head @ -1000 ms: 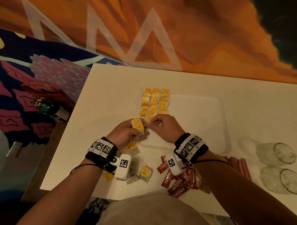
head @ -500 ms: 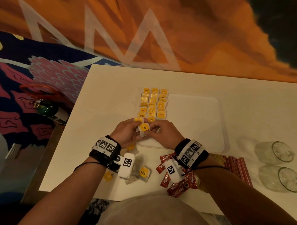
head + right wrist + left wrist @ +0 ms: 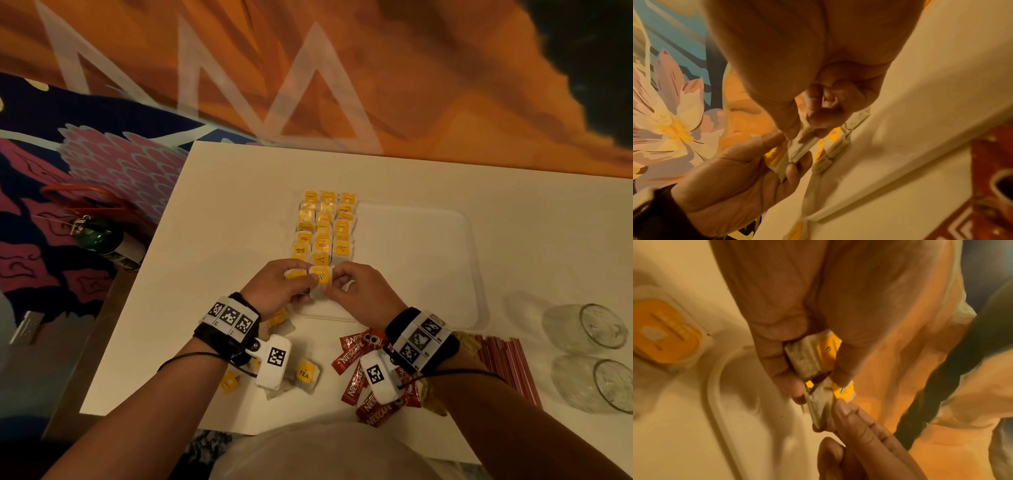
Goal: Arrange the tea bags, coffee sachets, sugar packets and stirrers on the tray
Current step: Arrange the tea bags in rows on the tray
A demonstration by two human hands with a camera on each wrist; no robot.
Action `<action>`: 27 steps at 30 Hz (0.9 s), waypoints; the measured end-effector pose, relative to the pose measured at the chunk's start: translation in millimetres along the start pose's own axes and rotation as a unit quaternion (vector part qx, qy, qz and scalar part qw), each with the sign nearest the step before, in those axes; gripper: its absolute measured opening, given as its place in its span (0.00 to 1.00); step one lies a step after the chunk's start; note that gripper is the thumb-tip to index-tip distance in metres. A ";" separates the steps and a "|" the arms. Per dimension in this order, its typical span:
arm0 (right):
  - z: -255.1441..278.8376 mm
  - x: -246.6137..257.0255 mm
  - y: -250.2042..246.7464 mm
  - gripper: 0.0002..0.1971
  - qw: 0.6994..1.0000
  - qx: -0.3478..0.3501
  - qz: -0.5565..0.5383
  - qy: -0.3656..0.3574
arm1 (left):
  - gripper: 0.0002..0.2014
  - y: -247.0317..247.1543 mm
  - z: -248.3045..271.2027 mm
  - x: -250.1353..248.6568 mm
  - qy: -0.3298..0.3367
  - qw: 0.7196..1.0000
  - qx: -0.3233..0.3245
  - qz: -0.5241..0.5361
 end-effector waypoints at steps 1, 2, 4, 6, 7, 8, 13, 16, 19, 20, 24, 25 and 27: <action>1.7 0.2 1.3 0.07 1.000 0.006 -0.007 -0.002 | 0.11 0.4 -0.4 -0.1 0.004 1.000 -0.006 -0.017; 3.4 1.3 2.7 0.08 1.000 0.014 -0.012 -0.007 | 0.10 1.5 -0.9 -0.4 0.009 0.999 -0.008 -0.034; 6.6 3.6 4.0 0.07 0.999 0.027 -0.014 -0.018 | 0.09 4.1 -1.2 -2.0 0.014 0.998 -0.013 -0.055; 8.5 -0.1 4.0 0.05 0.999 0.028 -0.008 -0.017 | 0.09 6.1 -2.7 -3.2 0.012 0.998 -0.013 -0.054; 8.7 -4.4 2.4 0.04 1.000 0.022 0.000 -0.012 | 0.09 7.6 -4.0 -2.9 0.007 0.999 -0.009 -0.044; 7.8 -9.6 0.1 0.06 1.000 0.015 0.010 -0.005 | 0.08 9.5 -4.4 -3.4 0.003 1.000 -0.002 -0.030; 0.5 -20.9 -15.7 0.10 0.999 -0.001 0.044 0.021 | 0.13 12.4 -5.4 -3.0 -0.027 0.998 0.029 0.039; -6.3 -24.6 -21.9 0.15 0.998 -0.004 0.066 0.022 | 0.17 11.1 -6.5 2.2 -0.047 0.995 0.050 0.077; -13.4 -32.2 -20.1 0.10 0.995 0.018 0.090 0.040 | 0.19 6.5 -8.9 5.8 -0.053 0.992 0.052 0.100; -15.3 -33.8 -19.2 0.10 0.994 0.026 0.097 0.045 | 0.19 5.7 -9.0 6.6 -0.053 0.992 0.054 0.105; -22.0 -39.1 -19.9 0.15 0.990 0.035 0.121 0.065 | 0.19 3.2 -8.8 12.4 -0.060 0.989 0.060 0.120; -24.0 -40.5 -20.6 0.15 0.989 0.032 0.124 0.074 | 0.19 2.9 -8.7 13.4 -0.061 0.989 0.062 0.119; -27.6 -43.2 -21.9 0.12 0.987 0.027 0.130 0.088 | 0.18 3.6 -8.0 13.8 -0.056 0.990 0.066 0.109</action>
Point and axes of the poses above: each hand's wrist, its own z-axis away from the middle knuckle, its own y-axis out of the palm, x = y × z, the point moved 9 cm from there along -z, towards the middle knuckle, and after that the axes turned 13 degrees about -y, right-handed, at the moved point
